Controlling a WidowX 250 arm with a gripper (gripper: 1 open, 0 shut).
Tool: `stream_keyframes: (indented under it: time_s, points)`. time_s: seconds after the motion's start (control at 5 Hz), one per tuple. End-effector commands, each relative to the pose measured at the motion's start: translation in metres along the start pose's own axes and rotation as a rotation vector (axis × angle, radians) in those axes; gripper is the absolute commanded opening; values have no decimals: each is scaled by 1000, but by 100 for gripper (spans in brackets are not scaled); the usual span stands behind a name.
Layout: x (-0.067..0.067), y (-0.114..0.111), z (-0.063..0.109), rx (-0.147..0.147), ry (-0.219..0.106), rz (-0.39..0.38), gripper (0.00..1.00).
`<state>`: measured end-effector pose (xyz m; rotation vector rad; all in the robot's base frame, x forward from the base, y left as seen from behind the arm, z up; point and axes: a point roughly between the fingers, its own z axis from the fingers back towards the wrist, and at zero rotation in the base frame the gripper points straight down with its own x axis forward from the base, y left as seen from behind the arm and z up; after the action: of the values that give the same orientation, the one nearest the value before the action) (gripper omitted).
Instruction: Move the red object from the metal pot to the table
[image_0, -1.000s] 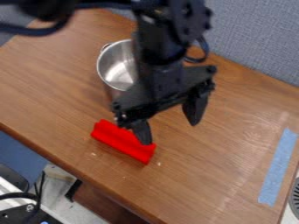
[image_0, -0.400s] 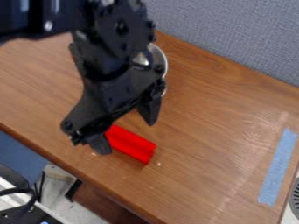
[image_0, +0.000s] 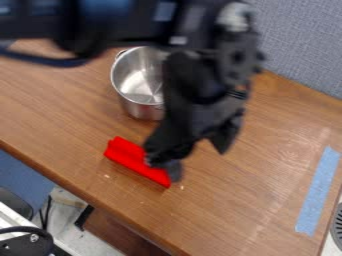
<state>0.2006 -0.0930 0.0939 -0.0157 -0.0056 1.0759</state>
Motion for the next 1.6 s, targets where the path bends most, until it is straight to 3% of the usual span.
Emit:
stream_keyframes:
  time_s: [0.0,0.2,0.6,0.8,1.0,1.2,1.4]
  points:
    - [8,8,4,-28,-2,-97,100]
    - [12,20,0,-23,10,-181,100]
    - [52,8,-4,-11,4,-248,100]
    - [50,28,-40,-18,16,-96,100]
    - [42,51,-79,-32,49,47,100]
    - [55,50,-50,-20,66,-51,100]
    - [69,46,-22,-16,105,-147,100]
